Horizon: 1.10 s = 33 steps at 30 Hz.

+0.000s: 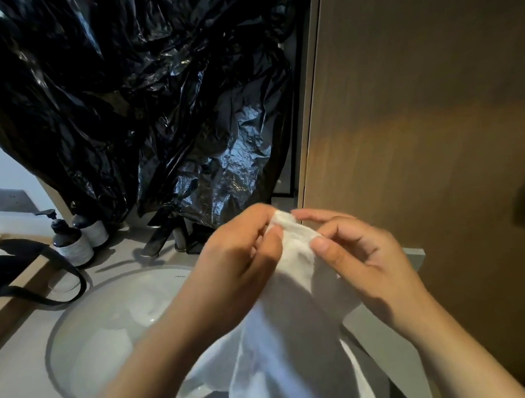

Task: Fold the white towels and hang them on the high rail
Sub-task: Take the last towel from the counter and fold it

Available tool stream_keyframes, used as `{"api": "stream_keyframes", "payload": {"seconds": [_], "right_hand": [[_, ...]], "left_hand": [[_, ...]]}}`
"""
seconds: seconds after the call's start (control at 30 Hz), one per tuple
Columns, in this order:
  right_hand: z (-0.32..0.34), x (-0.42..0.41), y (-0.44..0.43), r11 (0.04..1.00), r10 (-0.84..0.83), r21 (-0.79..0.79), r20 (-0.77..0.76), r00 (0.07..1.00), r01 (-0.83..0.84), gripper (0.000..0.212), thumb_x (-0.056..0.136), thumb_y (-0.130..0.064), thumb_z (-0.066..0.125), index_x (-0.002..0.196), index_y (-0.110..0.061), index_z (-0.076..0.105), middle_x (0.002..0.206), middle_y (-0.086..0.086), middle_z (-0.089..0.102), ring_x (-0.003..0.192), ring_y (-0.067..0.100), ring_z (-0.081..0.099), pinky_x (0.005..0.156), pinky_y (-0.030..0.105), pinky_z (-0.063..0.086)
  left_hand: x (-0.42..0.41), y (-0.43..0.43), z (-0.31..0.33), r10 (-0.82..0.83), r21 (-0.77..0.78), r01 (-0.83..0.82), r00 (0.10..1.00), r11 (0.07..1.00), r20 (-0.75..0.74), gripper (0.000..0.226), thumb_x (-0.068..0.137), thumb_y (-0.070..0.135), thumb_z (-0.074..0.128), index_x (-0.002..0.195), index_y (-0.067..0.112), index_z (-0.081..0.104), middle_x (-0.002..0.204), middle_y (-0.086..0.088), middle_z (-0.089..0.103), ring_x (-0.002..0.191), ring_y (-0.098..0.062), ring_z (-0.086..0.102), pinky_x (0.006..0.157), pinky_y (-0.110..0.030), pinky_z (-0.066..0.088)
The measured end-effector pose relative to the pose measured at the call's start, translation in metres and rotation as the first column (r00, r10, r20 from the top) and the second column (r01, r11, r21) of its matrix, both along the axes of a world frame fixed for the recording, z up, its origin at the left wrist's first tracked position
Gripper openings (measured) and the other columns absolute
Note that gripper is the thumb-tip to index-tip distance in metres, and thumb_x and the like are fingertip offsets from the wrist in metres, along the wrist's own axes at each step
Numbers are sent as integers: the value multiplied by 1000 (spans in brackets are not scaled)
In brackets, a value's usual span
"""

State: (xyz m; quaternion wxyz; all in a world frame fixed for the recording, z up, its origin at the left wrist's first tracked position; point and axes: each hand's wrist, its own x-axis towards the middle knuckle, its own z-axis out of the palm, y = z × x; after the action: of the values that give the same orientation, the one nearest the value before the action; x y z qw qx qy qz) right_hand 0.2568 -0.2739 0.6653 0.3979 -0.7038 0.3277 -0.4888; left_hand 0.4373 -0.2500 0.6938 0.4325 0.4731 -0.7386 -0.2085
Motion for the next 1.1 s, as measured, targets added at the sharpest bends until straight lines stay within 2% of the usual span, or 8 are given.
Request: {"api": "stream_keyframes", "payload": {"seconds": [0.13, 0.27, 0.4, 0.47, 0.67, 0.83, 1.0, 1.1], "right_hand": [[13, 5, -13, 998, 7, -58, 5, 1000, -7, 16, 89, -28, 63, 73, -29, 66, 117, -9, 68, 118, 9, 59, 98, 23, 43], [20, 6, -22, 997, 79, 15, -40, 996, -79, 18, 87, -26, 60, 73, -30, 69, 115, -9, 69, 123, 7, 56, 103, 26, 40], [17, 6, -20, 998, 58, -27, -108, 992, -61, 20, 88, -34, 61, 69, -29, 62, 77, -11, 59, 78, 7, 55, 74, 24, 41], [9, 4, -19, 998, 8, -59, -145, 989, -17, 22, 89, -34, 61, 68, -29, 60, 70, -12, 54, 70, 7, 50, 68, 21, 39], [-25, -8, -12, 998, -58, -50, -306, 950, 45, 29, 84, -53, 53, 65, -31, 55, 72, -8, 54, 73, 14, 52, 70, 27, 41], [-58, -21, -11, 994, -92, -1, -501, 861, 105, 45, 82, -72, 38, 77, -31, 55, 85, -16, 54, 80, 7, 52, 65, 17, 41], [-80, -44, -8, 985, -146, -3, -563, 813, 174, 35, 91, -55, 47, 73, -26, 54, 81, -8, 55, 79, 14, 55, 73, 38, 48], [-85, -51, -6, 978, -184, -18, -563, 806, 210, 29, 93, -46, 52, 73, -26, 55, 78, -5, 56, 75, 15, 54, 70, 38, 48]], "left_hand": [[9, -16, 23, -7, -53, 11, 997, 999, 71, 20, 96, 26, 39, 86, 24, 56, 78, 3, 58, 72, -11, 54, 59, -15, 39], [11, -18, 26, -26, -84, 32, 997, 996, 73, 23, 99, 26, 37, 88, 26, 56, 82, 11, 59, 76, -6, 56, 64, -10, 39], [12, -22, 23, 59, -106, -60, 998, 993, -7, 22, 97, 25, 39, 88, 24, 59, 80, 10, 60, 78, -9, 57, 68, -15, 41], [14, -25, 21, 132, -114, -135, 991, 984, -38, 22, 95, 26, 39, 88, 21, 60, 78, 7, 60, 77, -9, 56, 67, -14, 41], [19, -36, 9, 255, -80, -257, 966, 963, -36, 21, 99, 14, 47, 87, 18, 63, 80, 7, 63, 80, -3, 55, 67, -8, 38], [24, -50, 2, 371, -103, -374, 927, 922, -51, 20, 99, 17, 47, 84, 21, 59, 75, 9, 60, 80, -3, 54, 66, -11, 38], [29, -64, -2, 394, -132, -396, 918, 909, -48, 20, 99, 15, 46, 83, 21, 58, 74, 9, 59, 79, -1, 52, 65, -8, 37], [25, -70, -12, 395, -110, -398, 917, 911, -50, 21, 99, 15, 46, 84, 22, 58, 75, 14, 58, 78, 8, 52, 65, -3, 36]]}}
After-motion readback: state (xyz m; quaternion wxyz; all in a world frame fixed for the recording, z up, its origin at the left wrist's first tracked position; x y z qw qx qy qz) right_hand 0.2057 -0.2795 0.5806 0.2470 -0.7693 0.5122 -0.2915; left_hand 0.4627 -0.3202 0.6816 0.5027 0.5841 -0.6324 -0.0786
